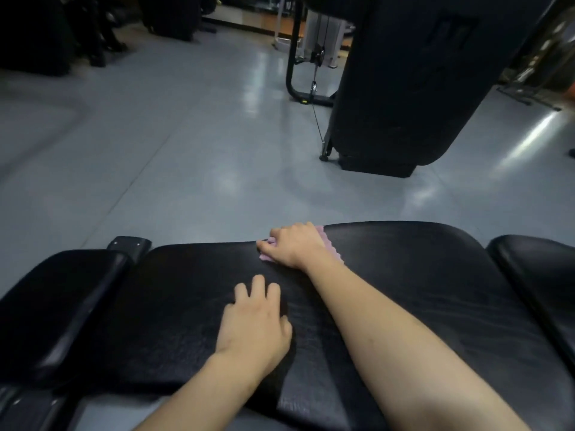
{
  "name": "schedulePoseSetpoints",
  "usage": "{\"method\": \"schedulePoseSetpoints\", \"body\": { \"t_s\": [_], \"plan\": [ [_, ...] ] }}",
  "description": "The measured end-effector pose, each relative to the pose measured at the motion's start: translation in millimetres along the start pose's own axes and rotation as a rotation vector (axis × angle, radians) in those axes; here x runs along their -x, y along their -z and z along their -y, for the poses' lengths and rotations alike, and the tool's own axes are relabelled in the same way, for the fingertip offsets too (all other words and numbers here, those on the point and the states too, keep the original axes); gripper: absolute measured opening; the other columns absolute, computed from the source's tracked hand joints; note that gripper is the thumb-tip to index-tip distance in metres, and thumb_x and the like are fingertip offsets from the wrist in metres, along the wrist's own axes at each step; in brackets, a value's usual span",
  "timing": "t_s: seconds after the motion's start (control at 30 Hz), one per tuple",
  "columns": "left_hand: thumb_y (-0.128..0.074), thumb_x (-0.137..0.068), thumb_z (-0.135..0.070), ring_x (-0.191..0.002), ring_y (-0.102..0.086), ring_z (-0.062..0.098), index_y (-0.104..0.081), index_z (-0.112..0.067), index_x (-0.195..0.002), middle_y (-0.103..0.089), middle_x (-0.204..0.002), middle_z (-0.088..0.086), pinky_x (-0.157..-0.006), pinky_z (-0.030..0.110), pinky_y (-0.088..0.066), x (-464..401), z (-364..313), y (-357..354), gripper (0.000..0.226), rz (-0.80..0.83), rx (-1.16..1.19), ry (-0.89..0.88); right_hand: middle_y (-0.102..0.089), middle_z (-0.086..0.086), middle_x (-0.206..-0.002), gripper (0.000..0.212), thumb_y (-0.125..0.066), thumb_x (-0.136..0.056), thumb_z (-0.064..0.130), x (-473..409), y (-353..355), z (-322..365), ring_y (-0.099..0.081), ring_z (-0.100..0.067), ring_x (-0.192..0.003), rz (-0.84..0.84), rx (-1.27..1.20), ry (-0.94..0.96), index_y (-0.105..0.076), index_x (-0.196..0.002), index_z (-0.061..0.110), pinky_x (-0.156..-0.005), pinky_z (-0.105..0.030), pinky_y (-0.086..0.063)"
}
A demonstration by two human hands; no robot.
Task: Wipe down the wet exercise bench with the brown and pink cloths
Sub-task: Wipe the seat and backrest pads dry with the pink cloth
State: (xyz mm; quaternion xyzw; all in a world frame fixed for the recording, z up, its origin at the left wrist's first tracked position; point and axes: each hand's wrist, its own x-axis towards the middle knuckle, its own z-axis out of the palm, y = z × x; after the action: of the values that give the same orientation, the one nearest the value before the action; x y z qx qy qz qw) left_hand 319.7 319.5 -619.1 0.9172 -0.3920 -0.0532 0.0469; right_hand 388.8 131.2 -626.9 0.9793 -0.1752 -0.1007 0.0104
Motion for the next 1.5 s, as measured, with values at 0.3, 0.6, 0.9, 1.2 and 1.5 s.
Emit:
{"method": "schedulePoseSetpoints", "body": {
  "t_s": [0.3, 0.6, 0.9, 1.2, 1.5],
  "plan": [
    [-0.045, -0.095, -0.057, -0.116, -0.039, 0.022, -0.043, -0.028, -0.120, -0.037, -0.125, -0.004, -0.093, 0.036, -0.045, 0, 30, -7, 0.039, -0.040, 0.147, -0.068, -0.070, -0.006, -0.105, 0.052, -0.029, -0.095, 0.065, -10, -10, 34, -0.062, -0.029, -0.103, -0.018, -0.033, 0.082, -0.058, -0.098, 0.022, -0.076, -0.039, -0.035],
    [-0.044, -0.097, -0.054, -0.116, -0.038, 0.022, -0.040, -0.026, -0.125, -0.034, -0.130, -0.002, -0.095, 0.034, -0.044, 0, 27, -5, 0.039, -0.045, 0.180, -0.077, -0.059, -0.005, -0.082, 0.056, -0.025, -0.097, 0.062, 3, 1, -12, -0.057, -0.030, -0.086, -0.084, 0.035, 0.009, -0.060, -0.087, 0.021, -0.074, -0.039, -0.037],
    [-0.051, -0.097, -0.047, -0.138, -0.025, 0.008, -0.036, -0.042, -0.143, -0.022, -0.151, -0.020, -0.111, 0.028, -0.032, 18, 70, -11, 0.049, 0.010, 0.334, -0.205, -0.056, -0.004, -0.080, 0.055, -0.024, -0.099, 0.062, 1, -1, 2, -0.050, -0.028, -0.082, -0.067, 0.042, -0.024, -0.058, -0.086, 0.022, -0.075, -0.039, -0.032],
    [-0.058, -0.094, -0.046, -0.136, -0.029, 0.016, -0.035, -0.035, -0.143, -0.024, -0.147, -0.007, -0.110, 0.032, -0.034, 31, 130, -9, 0.056, 0.081, 0.328, -0.005, -0.071, -0.008, -0.107, 0.053, -0.029, -0.097, 0.063, -23, -16, 96, -0.064, -0.030, -0.105, -0.046, -0.043, -0.018, -0.058, -0.098, 0.018, -0.076, -0.039, -0.037],
    [-0.061, -0.092, -0.049, -0.127, -0.036, 0.014, -0.036, -0.034, -0.141, -0.030, -0.137, -0.009, -0.106, 0.034, -0.040, 48, 195, -13, 0.057, 0.107, 0.347, 0.168, -0.067, -0.006, -0.118, 0.055, -0.033, -0.095, 0.065, -51, -26, 163, -0.061, -0.030, -0.111, -0.045, -0.054, 0.045, -0.056, -0.108, 0.017, -0.077, -0.039, -0.037]
  ]
}}
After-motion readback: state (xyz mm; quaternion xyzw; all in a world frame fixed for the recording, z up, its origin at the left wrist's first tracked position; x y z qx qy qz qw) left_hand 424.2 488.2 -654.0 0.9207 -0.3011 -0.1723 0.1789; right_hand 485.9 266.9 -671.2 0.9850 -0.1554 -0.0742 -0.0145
